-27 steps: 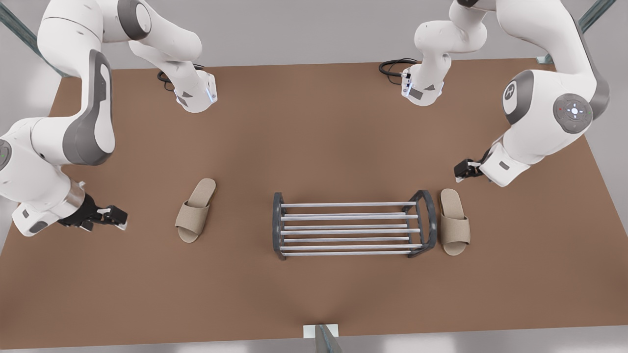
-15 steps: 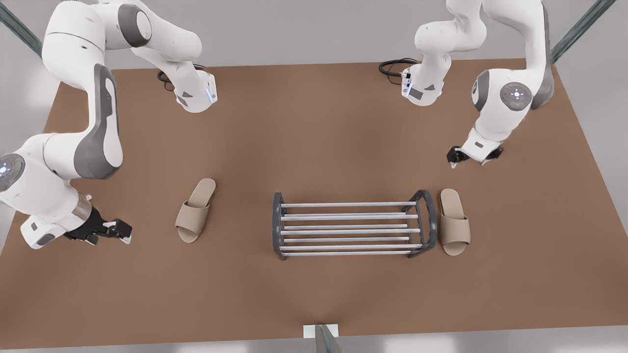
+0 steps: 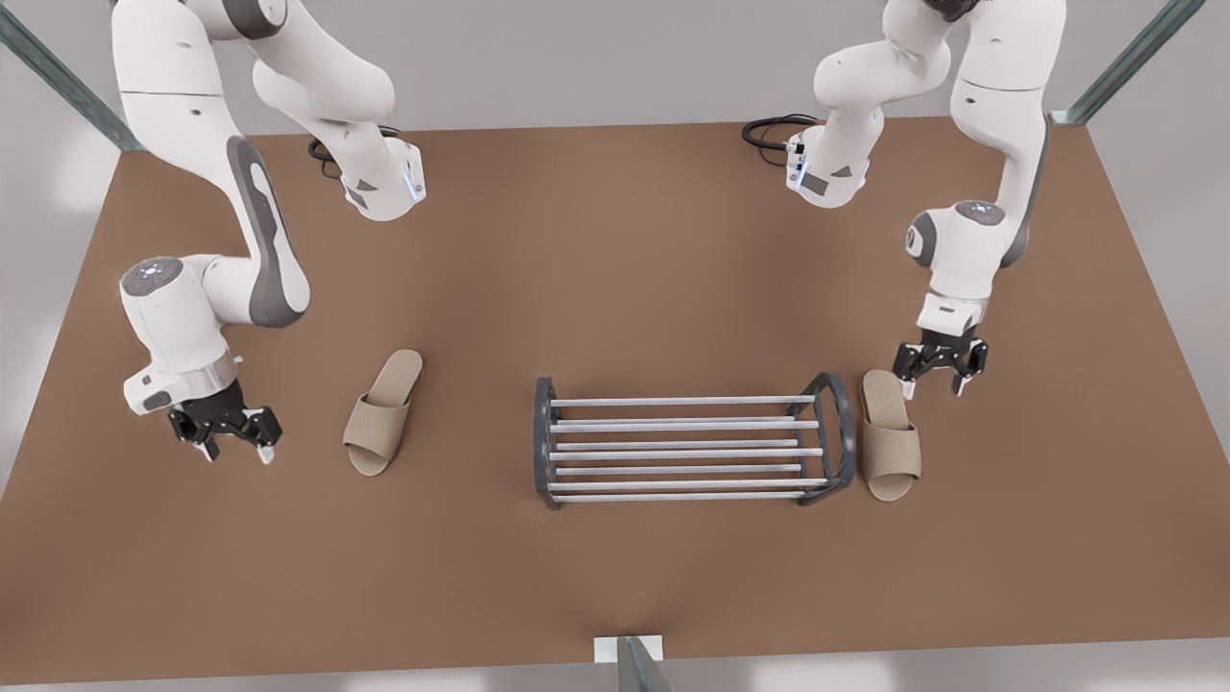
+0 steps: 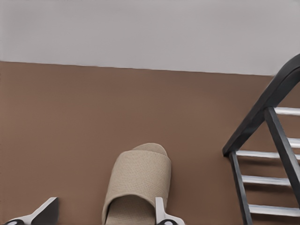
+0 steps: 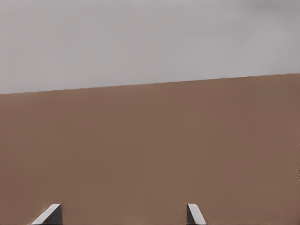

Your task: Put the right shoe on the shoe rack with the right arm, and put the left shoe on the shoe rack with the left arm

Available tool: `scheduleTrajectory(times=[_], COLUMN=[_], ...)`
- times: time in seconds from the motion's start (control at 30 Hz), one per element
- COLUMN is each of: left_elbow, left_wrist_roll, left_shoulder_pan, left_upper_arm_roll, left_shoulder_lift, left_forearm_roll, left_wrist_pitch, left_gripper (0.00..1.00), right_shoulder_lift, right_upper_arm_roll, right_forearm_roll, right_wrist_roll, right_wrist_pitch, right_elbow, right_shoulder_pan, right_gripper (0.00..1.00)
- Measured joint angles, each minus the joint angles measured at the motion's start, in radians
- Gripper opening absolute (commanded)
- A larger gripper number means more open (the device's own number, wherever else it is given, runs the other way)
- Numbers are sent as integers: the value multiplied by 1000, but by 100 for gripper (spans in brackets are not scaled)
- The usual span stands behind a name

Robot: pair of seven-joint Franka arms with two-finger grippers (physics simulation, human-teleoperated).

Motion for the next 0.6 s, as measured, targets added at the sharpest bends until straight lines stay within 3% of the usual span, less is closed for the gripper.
scheduleTrajectory(times=[0.23, 0.6], left_elbow=[10, 64], left_wrist_roll=[29, 60], left_shoulder_pan=[2, 60], left_upper_arm_roll=[1, 11], left_shoulder_lift=[54, 207], left_forearm_roll=[0, 3], left_wrist_pitch=[81, 113], left_gripper=[100, 99], right_shoulder_lift=[4, 3], right_upper_arm_roll=[5, 20], right_forearm_roll=[1, 1], right_wrist_roll=[-1, 0], right_wrist_pitch=[362, 501], right_elbow=[-86, -304], right_shoulder_pan=[-3, -50], right_gripper=[100, 100])
